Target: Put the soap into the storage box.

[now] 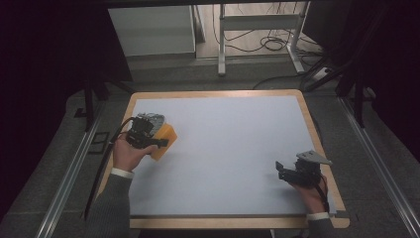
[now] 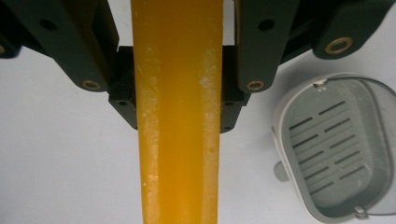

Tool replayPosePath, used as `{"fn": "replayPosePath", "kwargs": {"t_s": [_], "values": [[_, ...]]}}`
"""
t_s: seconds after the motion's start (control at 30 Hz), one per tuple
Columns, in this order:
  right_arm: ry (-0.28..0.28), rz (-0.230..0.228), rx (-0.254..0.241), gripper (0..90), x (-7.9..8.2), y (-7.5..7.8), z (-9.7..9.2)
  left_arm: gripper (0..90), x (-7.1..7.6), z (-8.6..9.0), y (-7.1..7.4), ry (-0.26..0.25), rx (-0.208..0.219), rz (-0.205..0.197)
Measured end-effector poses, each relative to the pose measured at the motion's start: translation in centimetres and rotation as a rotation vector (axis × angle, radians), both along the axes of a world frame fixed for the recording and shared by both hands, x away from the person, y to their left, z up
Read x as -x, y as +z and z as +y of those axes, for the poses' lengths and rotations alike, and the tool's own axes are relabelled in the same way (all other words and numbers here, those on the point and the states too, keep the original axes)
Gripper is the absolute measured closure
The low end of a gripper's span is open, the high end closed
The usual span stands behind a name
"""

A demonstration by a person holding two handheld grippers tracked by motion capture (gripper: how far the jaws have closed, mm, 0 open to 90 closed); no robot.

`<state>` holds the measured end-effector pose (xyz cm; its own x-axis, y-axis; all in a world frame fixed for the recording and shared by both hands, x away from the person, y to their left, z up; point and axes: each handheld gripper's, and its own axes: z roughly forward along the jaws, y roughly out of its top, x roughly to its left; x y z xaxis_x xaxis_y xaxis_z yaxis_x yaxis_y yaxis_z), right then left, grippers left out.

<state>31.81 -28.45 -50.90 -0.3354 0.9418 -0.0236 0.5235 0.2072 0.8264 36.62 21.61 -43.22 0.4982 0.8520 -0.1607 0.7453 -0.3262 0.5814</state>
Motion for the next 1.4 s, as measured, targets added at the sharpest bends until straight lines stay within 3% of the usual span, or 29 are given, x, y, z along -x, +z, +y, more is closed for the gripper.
{"fn": "replayPosePath", "kwargs": {"t_s": [1.13, 1.4], "values": [[-0.004, -0.001, -0.005, 10.3, 0.0, 0.1, -0.2, 61.0, -2.4, 1.8, 1.1, 0.054, 0.009, 0.009], [-0.008, -0.001, -0.006, 10.3, 0.0, 0.1, -0.4, 61.0, -3.1, 2.2, 1.3, 0.066, 0.009, -0.006]]}}
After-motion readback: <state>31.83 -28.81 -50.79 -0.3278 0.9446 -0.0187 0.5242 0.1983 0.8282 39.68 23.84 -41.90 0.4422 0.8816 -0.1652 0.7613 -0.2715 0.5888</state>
